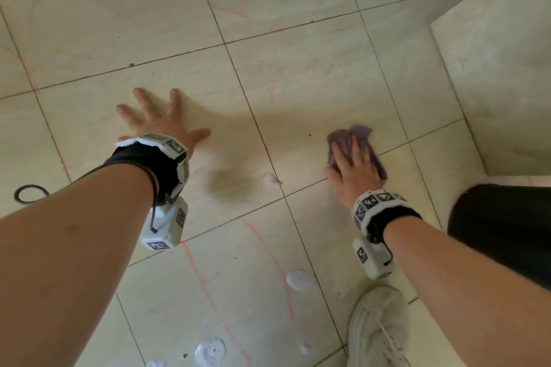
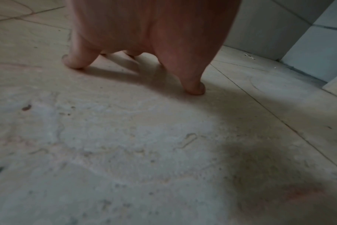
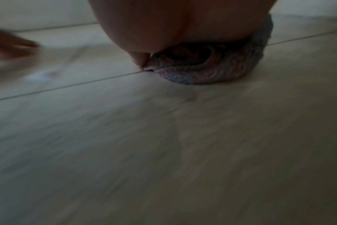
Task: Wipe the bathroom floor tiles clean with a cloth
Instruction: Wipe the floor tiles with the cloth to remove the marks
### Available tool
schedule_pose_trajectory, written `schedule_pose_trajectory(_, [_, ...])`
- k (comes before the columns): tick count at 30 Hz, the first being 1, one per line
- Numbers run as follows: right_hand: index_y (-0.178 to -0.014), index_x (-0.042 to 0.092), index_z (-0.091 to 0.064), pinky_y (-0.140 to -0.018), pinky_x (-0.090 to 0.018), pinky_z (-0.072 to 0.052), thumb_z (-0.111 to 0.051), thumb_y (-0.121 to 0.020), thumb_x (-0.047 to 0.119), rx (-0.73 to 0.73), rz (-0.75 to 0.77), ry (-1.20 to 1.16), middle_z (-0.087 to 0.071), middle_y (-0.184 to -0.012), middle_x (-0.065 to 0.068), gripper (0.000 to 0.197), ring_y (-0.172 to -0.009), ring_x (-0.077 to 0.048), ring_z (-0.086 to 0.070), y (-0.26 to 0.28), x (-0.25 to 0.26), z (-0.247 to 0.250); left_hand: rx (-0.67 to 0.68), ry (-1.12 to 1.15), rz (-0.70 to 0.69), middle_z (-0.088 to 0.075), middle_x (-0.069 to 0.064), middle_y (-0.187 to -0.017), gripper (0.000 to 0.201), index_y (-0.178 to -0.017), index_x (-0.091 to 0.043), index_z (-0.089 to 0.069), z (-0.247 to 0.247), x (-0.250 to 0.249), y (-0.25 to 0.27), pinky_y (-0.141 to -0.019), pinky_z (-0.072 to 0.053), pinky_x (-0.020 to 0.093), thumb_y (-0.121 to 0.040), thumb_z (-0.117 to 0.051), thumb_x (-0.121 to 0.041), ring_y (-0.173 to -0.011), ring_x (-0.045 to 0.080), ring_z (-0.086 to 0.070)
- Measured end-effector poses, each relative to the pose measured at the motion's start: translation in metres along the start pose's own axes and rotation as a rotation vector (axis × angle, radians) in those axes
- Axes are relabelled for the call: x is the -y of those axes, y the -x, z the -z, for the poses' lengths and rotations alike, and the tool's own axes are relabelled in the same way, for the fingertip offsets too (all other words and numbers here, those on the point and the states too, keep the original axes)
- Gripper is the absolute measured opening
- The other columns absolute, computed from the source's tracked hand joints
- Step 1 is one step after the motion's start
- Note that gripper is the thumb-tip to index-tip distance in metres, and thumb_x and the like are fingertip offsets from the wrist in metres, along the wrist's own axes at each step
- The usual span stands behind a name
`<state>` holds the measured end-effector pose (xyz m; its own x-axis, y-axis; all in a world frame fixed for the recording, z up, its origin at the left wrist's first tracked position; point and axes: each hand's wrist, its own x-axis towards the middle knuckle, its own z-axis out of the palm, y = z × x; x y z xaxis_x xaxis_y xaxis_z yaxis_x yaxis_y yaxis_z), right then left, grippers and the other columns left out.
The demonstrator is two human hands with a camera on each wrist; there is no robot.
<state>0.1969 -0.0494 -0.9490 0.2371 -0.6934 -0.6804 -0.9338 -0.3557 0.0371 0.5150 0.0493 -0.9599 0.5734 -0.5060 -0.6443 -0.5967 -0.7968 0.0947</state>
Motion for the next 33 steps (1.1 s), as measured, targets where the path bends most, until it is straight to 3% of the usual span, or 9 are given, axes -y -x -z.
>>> schedule_pose_trajectory(2, [-0.154, 0.034, 0.002, -0.119, -0.058, -0.002, -0.020, -0.098, 0.045, 0.026, -0.114, 0.042, 0.026, -0.160, -0.004, 0.061, -0.146, -0.037, 0.018, -0.026, -0.011, 0.016, -0.011, -0.002, -0.004, 0.021, 0.009, -0.160, 0.090, -0.150, -0.040, -0.001, -0.001, 0.001, -0.001, -0.105, -0.022, 0.074, -0.083, -0.053, -0.070, -0.142, 0.053, 0.013])
schedule_pose_trajectory(5, [-0.156, 0.028, 0.000, -0.117, -0.062, -0.001, -0.026, -0.100, 0.050, -0.112, -0.102, -0.094, 0.015, -0.162, -0.008, 0.065, -0.147, -0.039, 0.011, -0.059, 0.030, 0.045, -0.016, -0.014, -0.006, 0.021, 0.009, -0.160, 0.090, -0.150, -0.040, -0.001, -0.001, 0.000, -0.002, -0.105, -0.022, 0.073, -0.083, -0.053, -0.071, -0.142, 0.053, 0.012])
schedule_pose_trajectory(11, [-0.153, 0.042, 0.003, -0.119, -0.052, 0.006, -0.020, -0.098, 0.059, -0.046, 0.283, 0.010, 0.026, -0.160, 0.004, 0.062, -0.146, -0.031, 0.023, -0.050, 0.147, 0.030, -0.013, -0.030, -0.022, 0.020, 0.009, -0.160, 0.084, -0.151, -0.042, -0.001, -0.001, 0.005, -0.003, -0.107, -0.022, 0.071, -0.088, -0.050, -0.067, -0.143, 0.051, 0.012])
schedule_pose_trajectory(14, [-0.153, 0.042, 0.003, -0.121, -0.050, 0.002, -0.019, -0.096, 0.060, -0.009, 0.378, 0.142, 0.025, -0.160, 0.003, 0.064, -0.148, -0.027, 0.019, -0.020, 0.105, 0.004, -0.027, -0.019, -0.038, 0.018, 0.006, -0.160, 0.080, -0.150, -0.042, -0.003, -0.002, 0.009, -0.003, -0.105, -0.026, 0.071, -0.090, -0.051, -0.062, -0.143, 0.048, 0.011])
schedule_pose_trajectory(18, [-0.155, 0.037, 0.002, -0.121, -0.045, 0.002, -0.025, -0.100, 0.054, -0.014, 0.126, 0.107, 0.024, -0.160, 0.000, 0.063, -0.148, -0.028, 0.017, -0.036, 0.044, 0.036, -0.039, -0.035, -0.039, 0.016, 0.005, -0.160, 0.080, -0.150, -0.042, -0.005, -0.003, 0.009, -0.002, -0.104, -0.029, 0.067, -0.089, -0.053, -0.063, -0.144, 0.047, 0.008])
schedule_pose_trajectory(22, [-0.155, 0.036, -0.004, -0.119, -0.049, 0.006, -0.025, -0.102, 0.051, -0.024, -0.057, 0.045, 0.021, -0.161, -0.007, 0.059, -0.146, -0.036, 0.018, -0.089, 0.087, 0.096, -0.046, -0.043, -0.020, 0.018, 0.005, -0.160, 0.083, -0.151, -0.043, 0.000, -0.003, 0.008, -0.003, -0.106, -0.026, 0.066, -0.089, -0.051, -0.065, -0.144, 0.047, 0.010])
schedule_pose_trajectory(28, [-0.153, 0.041, 0.000, -0.118, -0.049, 0.006, -0.026, -0.098, 0.059, -0.047, 0.347, 0.062, 0.023, -0.160, 0.004, 0.063, -0.146, -0.031, 0.023, -0.066, 0.165, 0.060, -0.018, -0.027, -0.015, 0.022, 0.004, -0.160, 0.084, -0.152, -0.043, 0.003, -0.002, 0.009, 0.000, -0.110, -0.024, 0.066, -0.090, -0.050, -0.064, -0.145, 0.046, 0.014])
schedule_pose_trajectory(31, [-0.152, 0.044, 0.006, -0.120, -0.049, 0.006, -0.016, -0.095, 0.061, 0.008, 0.467, 0.196, 0.027, -0.159, 0.006, 0.063, -0.145, -0.025, 0.026, -0.032, 0.128, 0.028, -0.009, -0.011, -0.028, 0.021, 0.004, -0.160, 0.082, -0.151, -0.043, 0.000, 0.002, 0.009, 0.003, -0.108, -0.025, 0.065, -0.090, -0.051, -0.062, -0.144, 0.046, 0.013])
schedule_pose_trajectory(33, [-0.153, 0.042, 0.005, -0.121, -0.049, 0.002, -0.005, -0.089, 0.064, 0.032, 0.411, 0.253, 0.028, -0.159, 0.005, 0.068, -0.146, -0.026, 0.025, -0.035, 0.086, 0.024, 0.010, -0.004, -0.033, 0.023, 0.004, -0.160, 0.082, -0.152, -0.043, 0.001, 0.004, 0.009, 0.004, -0.109, -0.023, 0.066, -0.091, -0.051, -0.060, -0.144, 0.047, 0.015])
